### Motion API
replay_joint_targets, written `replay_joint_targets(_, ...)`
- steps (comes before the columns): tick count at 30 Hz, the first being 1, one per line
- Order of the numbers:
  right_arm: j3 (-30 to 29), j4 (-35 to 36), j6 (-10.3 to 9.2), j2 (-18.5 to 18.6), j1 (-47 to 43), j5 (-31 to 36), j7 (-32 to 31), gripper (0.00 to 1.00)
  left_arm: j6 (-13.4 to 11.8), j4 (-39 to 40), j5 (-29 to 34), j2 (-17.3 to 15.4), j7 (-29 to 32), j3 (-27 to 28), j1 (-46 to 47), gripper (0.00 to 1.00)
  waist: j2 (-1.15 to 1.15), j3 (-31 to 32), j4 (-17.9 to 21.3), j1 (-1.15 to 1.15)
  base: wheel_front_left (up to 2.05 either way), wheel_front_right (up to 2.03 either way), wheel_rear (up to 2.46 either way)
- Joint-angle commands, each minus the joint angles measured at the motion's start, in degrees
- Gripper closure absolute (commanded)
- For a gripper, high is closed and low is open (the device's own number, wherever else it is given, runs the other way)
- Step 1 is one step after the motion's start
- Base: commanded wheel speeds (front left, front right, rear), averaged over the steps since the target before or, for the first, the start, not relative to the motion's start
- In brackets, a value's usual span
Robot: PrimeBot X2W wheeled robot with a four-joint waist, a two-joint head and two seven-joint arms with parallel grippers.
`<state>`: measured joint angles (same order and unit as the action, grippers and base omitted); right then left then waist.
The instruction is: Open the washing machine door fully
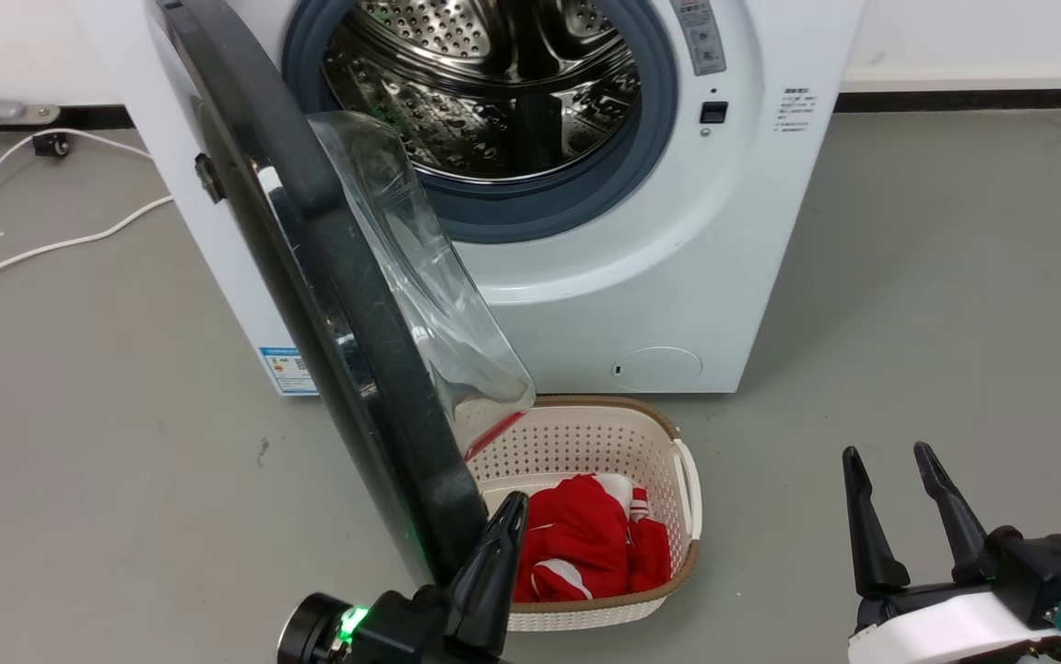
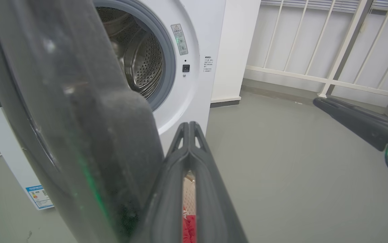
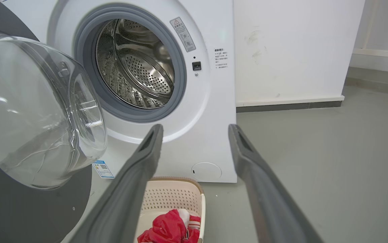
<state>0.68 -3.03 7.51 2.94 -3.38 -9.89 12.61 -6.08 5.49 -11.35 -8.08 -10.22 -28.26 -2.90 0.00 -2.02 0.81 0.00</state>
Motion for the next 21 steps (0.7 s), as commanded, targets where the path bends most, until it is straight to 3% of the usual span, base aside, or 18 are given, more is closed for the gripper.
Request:
replay_joint_targets(1, 0.1, -0.1, -0.04, -0.1, 0.9, -0.2, 0.3, 0.00, -0.8, -0.1, -0.4, -0.7, 0.3, 1.3, -0.8, 1.00, 0.00, -0.1, -0.7, 0.00, 0.00, 0.00, 0.00)
replay_joint_targets(13, -1.0, 0.2, -0.04, -0.1, 0.0, -0.1, 0.2, 0.00, -4.8, 8.3, -1.4, -2.3, 1.1, 3.1, -8.7, 1.00, 0.00, -0.3, -8.5, 0.00, 0.00, 0.00, 0.00)
replay_joint_targets(21, 0.2, 0.5, -0.04, -0.1, 1.0, 0.3, -0.8, 0.00, -6.2, 7.5, -3.1, -4.0, 0.2, 7.1, -9.3, 1.00, 0.00, -0.5, -12.2, 0.00, 0.00, 0.00, 0.00)
